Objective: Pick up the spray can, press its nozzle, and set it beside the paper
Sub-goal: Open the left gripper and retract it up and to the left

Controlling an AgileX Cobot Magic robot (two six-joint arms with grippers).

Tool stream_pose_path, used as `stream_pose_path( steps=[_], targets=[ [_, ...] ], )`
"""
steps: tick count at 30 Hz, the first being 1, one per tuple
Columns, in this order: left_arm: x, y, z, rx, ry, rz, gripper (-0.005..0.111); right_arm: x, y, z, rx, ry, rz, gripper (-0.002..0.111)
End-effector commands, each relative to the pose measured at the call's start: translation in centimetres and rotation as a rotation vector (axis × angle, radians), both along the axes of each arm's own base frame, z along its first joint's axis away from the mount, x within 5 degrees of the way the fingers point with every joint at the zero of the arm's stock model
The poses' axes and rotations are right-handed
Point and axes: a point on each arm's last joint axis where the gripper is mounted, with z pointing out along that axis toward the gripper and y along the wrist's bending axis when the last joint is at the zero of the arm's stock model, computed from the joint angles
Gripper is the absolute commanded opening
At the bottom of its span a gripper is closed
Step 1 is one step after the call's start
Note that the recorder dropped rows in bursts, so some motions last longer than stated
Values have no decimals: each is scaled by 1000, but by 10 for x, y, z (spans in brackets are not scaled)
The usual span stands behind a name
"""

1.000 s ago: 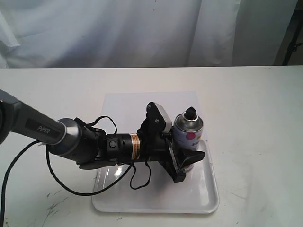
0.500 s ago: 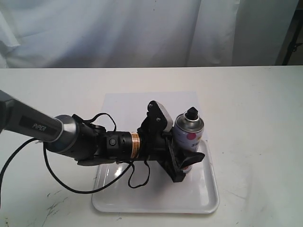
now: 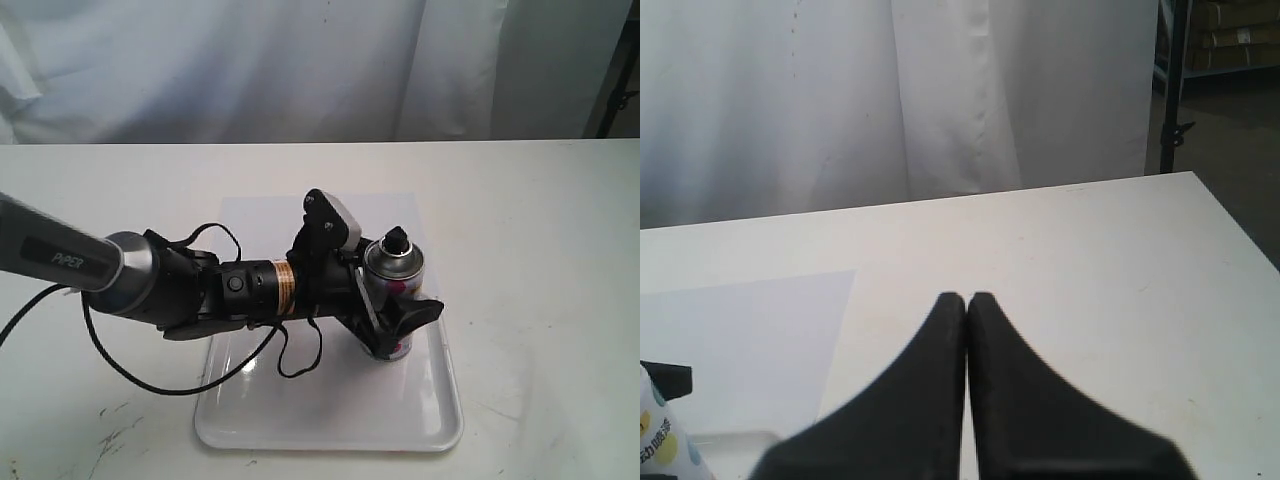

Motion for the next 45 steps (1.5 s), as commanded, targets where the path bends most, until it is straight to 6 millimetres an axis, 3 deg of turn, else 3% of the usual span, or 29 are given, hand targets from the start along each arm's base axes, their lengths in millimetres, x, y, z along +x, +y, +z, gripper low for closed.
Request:
stream_pose_path(
  steps=[1,7,10,14,18,20,23,28,34,45],
  targets=[
    [5,0,45,-73,-77,37,89,-1,-1,-1,8,-2,-7,0],
    [10,22,118,-152,-160,101,87,-1,-1,-1,8,-2,-7,0],
    [3,31,145,-98,-140,133,68,-1,-1,-1,8,-2,-7,0],
    [-10,41,174,-16,-196,114,25,-1,-1,-1,8,-2,-7,0],
    [-19,53,197,40,-224,156,12,-1,-1,-1,8,-2,-7,0],
    [-23,60,206,72,-222,199,-1,-1,-1,-1,8,-2,-7,0],
    [-31,73,212,109,-231,256,0,-1,-1,-1,8,-2,-7,0],
    [-51,96,205,161,-212,349,0,-1,-1,-1,7,-4,-11,0],
    [-73,127,203,78,-119,453,0,0,-3,1,25,-22,-40,0],
    [-129,174,221,-23,-185,571,0,0,-5,2,37,-32,-57,0]
  ],
)
